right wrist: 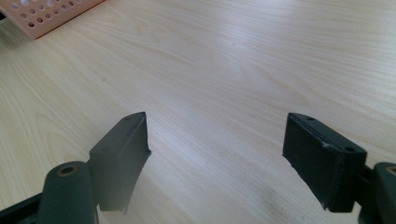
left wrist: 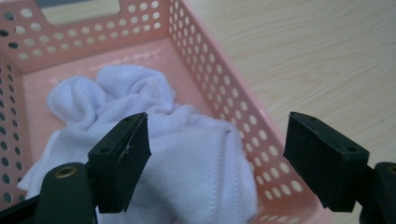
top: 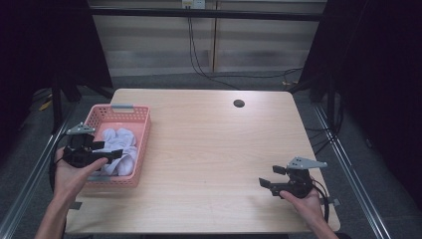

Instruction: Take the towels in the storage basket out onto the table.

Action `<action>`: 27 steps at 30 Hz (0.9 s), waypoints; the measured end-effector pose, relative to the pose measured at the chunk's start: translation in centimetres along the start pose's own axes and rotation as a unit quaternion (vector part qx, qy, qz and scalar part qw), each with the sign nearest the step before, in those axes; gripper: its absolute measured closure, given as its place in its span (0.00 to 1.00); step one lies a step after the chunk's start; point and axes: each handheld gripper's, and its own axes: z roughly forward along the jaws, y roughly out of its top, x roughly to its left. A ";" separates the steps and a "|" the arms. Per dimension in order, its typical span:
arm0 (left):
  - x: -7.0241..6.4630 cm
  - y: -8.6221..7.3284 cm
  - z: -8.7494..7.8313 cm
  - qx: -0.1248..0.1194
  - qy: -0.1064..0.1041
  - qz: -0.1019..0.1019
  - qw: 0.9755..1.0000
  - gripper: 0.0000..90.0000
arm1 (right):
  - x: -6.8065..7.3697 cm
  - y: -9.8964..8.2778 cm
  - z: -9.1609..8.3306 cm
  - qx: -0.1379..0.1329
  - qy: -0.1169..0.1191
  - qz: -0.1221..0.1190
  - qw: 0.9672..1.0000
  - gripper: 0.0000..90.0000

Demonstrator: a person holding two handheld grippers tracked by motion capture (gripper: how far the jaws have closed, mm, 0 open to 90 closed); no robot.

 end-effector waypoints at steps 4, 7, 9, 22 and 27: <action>1.0 -0.1 0.6 0.020 0.009 0.000 1.000 0.22 | 0.0 0.0 0.2 0.007 0.005 0.000 1.000 0.24; 1.4 0.1 0.8 0.034 0.017 0.006 0.999 0.22 | 0.0 0.0 0.3 0.009 0.005 -0.001 1.000 0.24; 1.6 0.3 1.2 0.046 0.014 -0.001 0.999 0.19 | 0.0 0.1 0.3 0.009 0.000 0.001 1.000 0.23; 4.0 0.3 3.8 0.148 0.022 -0.031 0.988 0.12 | 0.1 0.0 0.3 0.011 0.012 -0.001 1.000 0.22; 3.8 0.8 5.5 0.205 0.026 -0.028 0.978 0.00 | 0.1 0.0 0.5 0.014 0.015 -0.001 1.000 0.23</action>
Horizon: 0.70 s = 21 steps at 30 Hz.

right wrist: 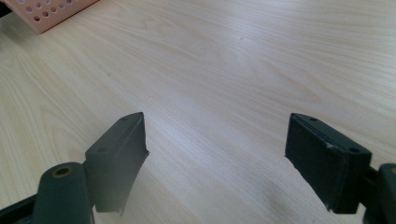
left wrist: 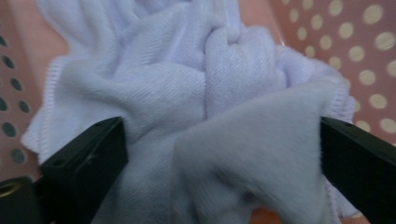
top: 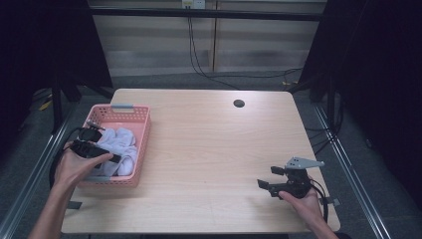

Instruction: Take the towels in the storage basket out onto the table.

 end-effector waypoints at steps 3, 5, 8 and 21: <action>-0.3 0.4 0.7 0.019 0.009 0.001 1.000 0.00 | 0.0 0.0 0.0 -0.001 0.014 0.004 1.000 0.25; -0.3 0.7 1.3 0.031 0.004 0.001 1.000 0.00 | 0.0 -0.1 0.0 -0.002 0.019 0.005 1.000 0.27; 0.4 0.8 1.7 0.048 -0.017 -0.009 0.999 0.00 | 0.1 -0.1 0.0 0.001 0.021 0.001 1.000 0.27; -0.9 2.1 3.9 0.138 0.009 0.010 0.990 0.00 | 0.1 -0.1 0.1 0.004 0.028 -0.001 1.000 0.27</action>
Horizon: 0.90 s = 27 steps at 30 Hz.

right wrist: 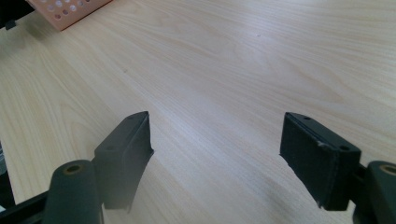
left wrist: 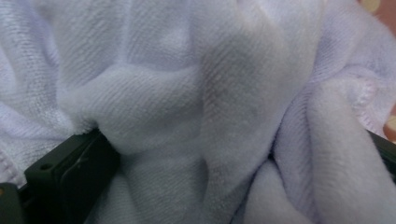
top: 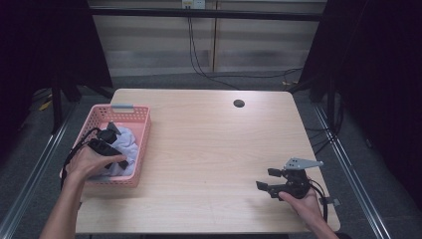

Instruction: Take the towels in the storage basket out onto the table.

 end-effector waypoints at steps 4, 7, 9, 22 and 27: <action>-0.9 1.0 0.1 0.044 0.012 0.012 0.999 0.13 | 0.0 0.0 0.0 0.000 0.002 -0.002 1.000 0.27; -0.9 1.3 -0.2 0.049 0.004 0.014 0.999 0.25 | 0.2 0.0 0.0 0.005 0.005 -0.002 1.000 0.27; -1.0 1.2 -0.4 0.046 -0.003 0.021 0.999 0.30 | 0.2 0.0 0.0 0.005 0.006 -0.003 1.000 0.27; 0.5 -0.8 -1.5 -0.039 -0.045 -0.003 0.998 0.54 | -0.1 0.0 0.0 0.005 -0.003 0.000 1.000 0.26; 1.2 -1.6 -2.2 -0.079 -0.057 -0.027 0.995 0.54 | -0.2 0.1 0.1 0.007 -0.007 0.006 1.000 0.26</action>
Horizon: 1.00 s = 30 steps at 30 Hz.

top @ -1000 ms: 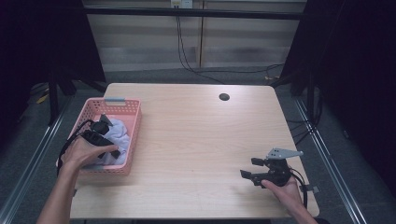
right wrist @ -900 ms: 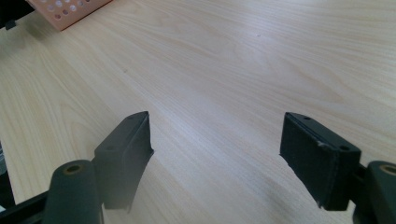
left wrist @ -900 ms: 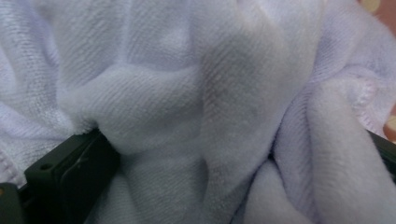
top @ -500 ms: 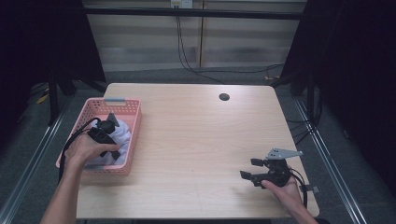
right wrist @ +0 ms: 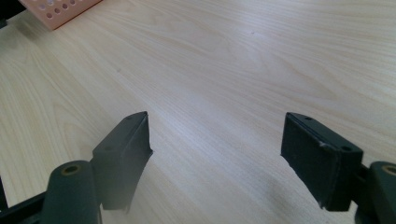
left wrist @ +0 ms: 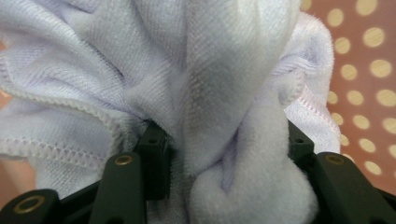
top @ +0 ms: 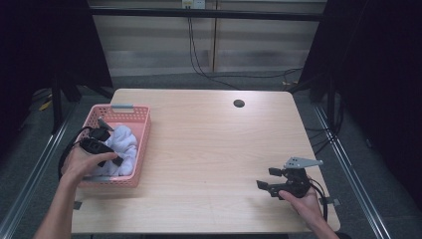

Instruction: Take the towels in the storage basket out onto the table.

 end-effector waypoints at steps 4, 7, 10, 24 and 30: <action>0.2 -0.3 -0.3 -0.012 -0.012 -0.003 1.000 0.54 | 0.0 0.0 0.0 -0.001 0.000 0.000 1.000 0.27; 0.5 -0.5 -0.6 -0.015 -0.025 -0.010 1.000 0.53 | 0.0 0.0 0.0 -0.001 0.000 0.000 1.000 0.26; 0.9 -0.6 -1.0 -0.029 -0.044 -0.014 0.999 0.53 | 0.1 0.0 0.0 0.000 0.001 -0.002 1.000 0.26; 1.3 -1.1 -3.4 -0.079 -0.084 -0.007 0.993 0.52 | 0.0 0.0 0.0 0.000 0.002 0.001 1.000 0.26; 1.3 -1.4 -4.2 -0.098 -0.089 -0.017 0.991 0.52 | 0.0 0.0 0.0 -0.003 0.004 0.002 1.000 0.26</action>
